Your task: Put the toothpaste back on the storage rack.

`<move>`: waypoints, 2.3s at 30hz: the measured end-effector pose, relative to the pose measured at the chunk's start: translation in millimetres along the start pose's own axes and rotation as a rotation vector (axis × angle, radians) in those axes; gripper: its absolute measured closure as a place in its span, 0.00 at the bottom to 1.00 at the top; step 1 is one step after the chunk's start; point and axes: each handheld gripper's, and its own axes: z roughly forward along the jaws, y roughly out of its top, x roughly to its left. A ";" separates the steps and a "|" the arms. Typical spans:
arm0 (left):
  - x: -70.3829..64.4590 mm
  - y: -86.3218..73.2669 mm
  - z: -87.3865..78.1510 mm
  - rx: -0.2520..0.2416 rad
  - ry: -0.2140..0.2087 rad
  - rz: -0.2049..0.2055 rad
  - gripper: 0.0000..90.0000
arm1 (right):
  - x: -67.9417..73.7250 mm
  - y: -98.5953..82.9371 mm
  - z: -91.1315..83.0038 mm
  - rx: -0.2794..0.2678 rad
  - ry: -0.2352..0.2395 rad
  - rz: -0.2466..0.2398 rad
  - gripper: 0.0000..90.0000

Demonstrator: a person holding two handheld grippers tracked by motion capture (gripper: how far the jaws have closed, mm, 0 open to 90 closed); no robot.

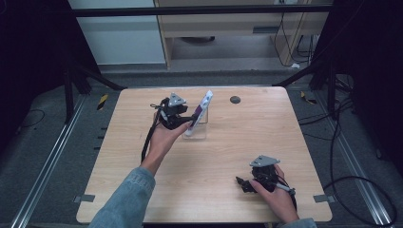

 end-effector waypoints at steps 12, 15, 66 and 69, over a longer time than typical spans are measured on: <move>-9.8 4.1 -16.0 0.004 -0.033 0.016 0.24 | -0.1 0.0 0.0 0.000 0.000 -0.001 0.06; -13.1 4.6 -18.5 0.012 -0.033 0.027 0.20 | -0.1 0.0 0.0 0.000 0.000 -0.001 0.06; -35.4 -52.6 -59.6 0.146 -0.021 0.149 0.03 | 0.0 0.0 0.0 0.000 0.000 -0.001 0.06; -30.7 -64.3 -63.0 0.147 -0.017 0.128 0.03 | 0.0 0.0 0.0 0.000 0.000 -0.001 0.06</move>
